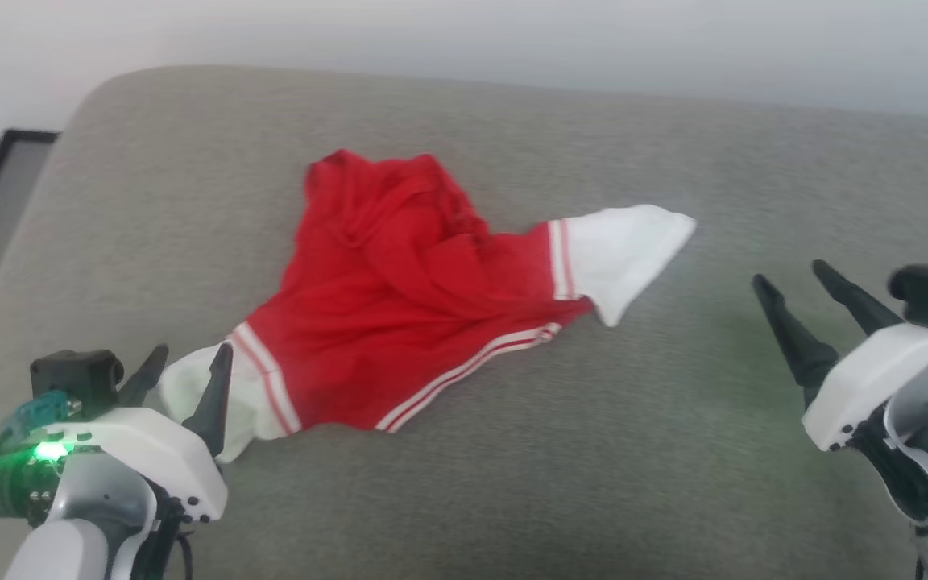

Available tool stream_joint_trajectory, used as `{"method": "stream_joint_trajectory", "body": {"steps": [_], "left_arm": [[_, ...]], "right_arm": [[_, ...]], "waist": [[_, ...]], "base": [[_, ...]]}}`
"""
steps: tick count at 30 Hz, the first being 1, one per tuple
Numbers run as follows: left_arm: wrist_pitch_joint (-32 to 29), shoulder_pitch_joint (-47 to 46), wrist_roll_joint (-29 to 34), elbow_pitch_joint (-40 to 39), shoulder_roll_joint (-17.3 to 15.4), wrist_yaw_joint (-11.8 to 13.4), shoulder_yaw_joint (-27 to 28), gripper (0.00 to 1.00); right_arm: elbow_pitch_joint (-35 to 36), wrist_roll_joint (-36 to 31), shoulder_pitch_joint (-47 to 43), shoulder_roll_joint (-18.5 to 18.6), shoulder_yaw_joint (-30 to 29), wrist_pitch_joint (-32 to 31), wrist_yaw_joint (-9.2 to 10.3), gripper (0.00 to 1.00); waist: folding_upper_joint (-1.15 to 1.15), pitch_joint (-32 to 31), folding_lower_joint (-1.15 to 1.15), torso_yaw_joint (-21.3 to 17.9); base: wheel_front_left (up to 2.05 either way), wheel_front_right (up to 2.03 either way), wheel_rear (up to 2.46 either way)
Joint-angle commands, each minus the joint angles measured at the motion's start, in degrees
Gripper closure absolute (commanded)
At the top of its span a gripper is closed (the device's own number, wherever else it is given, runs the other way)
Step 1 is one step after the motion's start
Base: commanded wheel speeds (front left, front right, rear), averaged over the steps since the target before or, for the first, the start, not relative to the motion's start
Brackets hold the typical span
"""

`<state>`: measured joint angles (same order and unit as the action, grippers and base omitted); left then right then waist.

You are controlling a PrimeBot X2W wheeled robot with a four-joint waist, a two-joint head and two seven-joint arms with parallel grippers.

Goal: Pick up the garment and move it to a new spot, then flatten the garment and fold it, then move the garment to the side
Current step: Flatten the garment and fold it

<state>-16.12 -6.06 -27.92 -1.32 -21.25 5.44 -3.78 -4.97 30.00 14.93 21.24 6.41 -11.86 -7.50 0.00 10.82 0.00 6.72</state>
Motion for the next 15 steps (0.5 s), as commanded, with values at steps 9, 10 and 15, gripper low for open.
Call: {"method": "stream_joint_trajectory", "body": {"steps": [9,10,15], "left_arm": [[13.31,1.68,2.11,-1.53,4.36,-1.11,-1.34,0.00],[14.69,1.78,2.45,-1.46,4.69,-1.34,-1.65,0.00],[21.08,2.23,1.35,-0.78,7.17,-2.20,-2.06,0.00]], "right_arm": [[-6.72,2.86,7.76,4.32,9.88,-4.23,0.02,0.00],[-7.42,2.94,8.43,4.84,11.10,-4.74,0.02,0.00],[-10.35,4.84,11.57,6.28,15.85,-7.91,0.02,0.00]], "waist": [[0.00,0.52,0.00,8.25],[0.00,0.71,0.00,8.85],[0.00,1.75,0.00,11.27]], "base": [[0.00,0.00,0.00],[0.00,0.00,0.00],[0.00,0.00,0.00]]}}
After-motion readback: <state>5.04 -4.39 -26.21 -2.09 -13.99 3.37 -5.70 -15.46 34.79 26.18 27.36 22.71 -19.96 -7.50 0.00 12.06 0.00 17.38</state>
